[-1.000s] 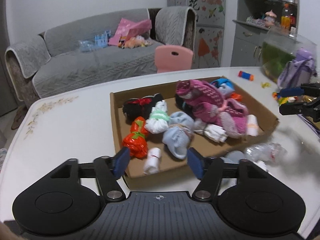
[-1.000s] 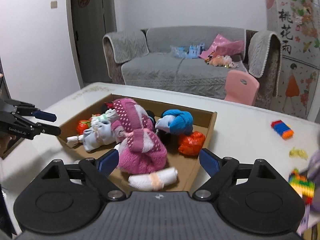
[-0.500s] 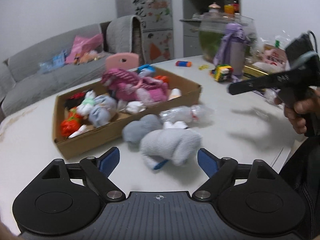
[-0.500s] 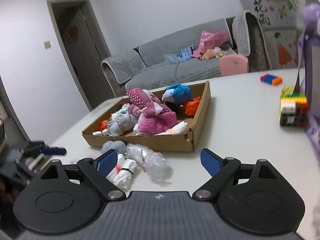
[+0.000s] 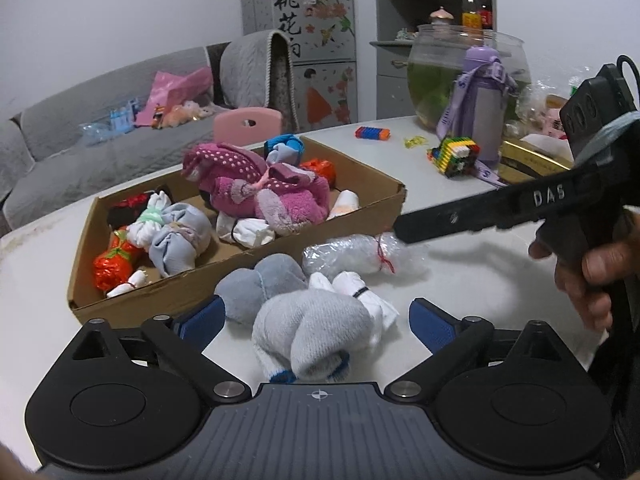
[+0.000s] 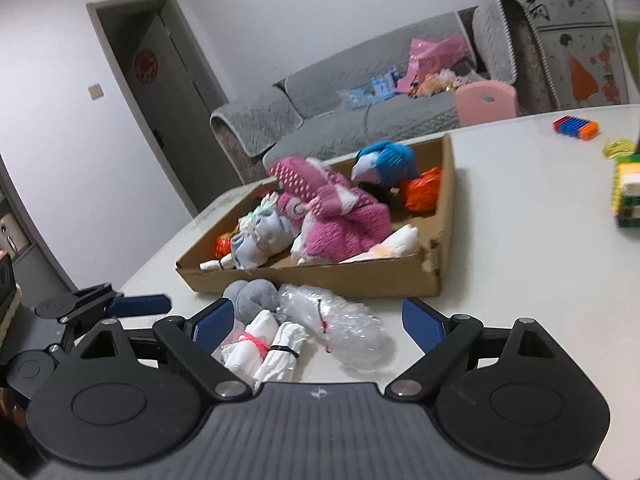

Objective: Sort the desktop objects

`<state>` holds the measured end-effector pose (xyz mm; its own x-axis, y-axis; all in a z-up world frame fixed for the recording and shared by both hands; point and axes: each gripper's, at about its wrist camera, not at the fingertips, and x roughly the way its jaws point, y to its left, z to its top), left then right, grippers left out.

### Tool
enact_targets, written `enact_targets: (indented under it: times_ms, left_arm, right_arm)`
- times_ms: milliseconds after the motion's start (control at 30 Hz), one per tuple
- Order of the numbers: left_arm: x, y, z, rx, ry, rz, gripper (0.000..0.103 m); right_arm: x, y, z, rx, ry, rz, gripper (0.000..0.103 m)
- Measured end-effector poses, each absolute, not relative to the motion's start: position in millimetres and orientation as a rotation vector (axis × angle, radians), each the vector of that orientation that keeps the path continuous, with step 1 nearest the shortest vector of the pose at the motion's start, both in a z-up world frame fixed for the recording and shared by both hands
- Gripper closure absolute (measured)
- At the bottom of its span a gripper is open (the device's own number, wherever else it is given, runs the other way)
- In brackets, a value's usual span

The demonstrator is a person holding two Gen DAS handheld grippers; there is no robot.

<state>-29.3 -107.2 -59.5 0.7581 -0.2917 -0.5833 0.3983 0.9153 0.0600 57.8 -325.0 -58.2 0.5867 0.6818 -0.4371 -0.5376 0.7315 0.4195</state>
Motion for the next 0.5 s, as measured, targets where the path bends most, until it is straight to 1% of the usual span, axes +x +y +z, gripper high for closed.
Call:
enact_targets:
  times_ms: [167, 367, 500]
  left_arm:
    - [-24, -101, -70, 0.177, 0.619, -0.352, 0.004]
    - [-24, -71, -74, 0.060, 0.634, -0.286, 0.004]
    - [-29, -57, -75, 0.029, 0.644, -0.259, 0.003]
  right_arm:
    - [61, -313, -65, 0.249, 0.639, 0.726, 0.013]
    - [58, -315, -66, 0.250, 0.639, 0.727, 0.013]
    - [58, -310, -65, 0.228, 0.640, 0.727, 0.013]
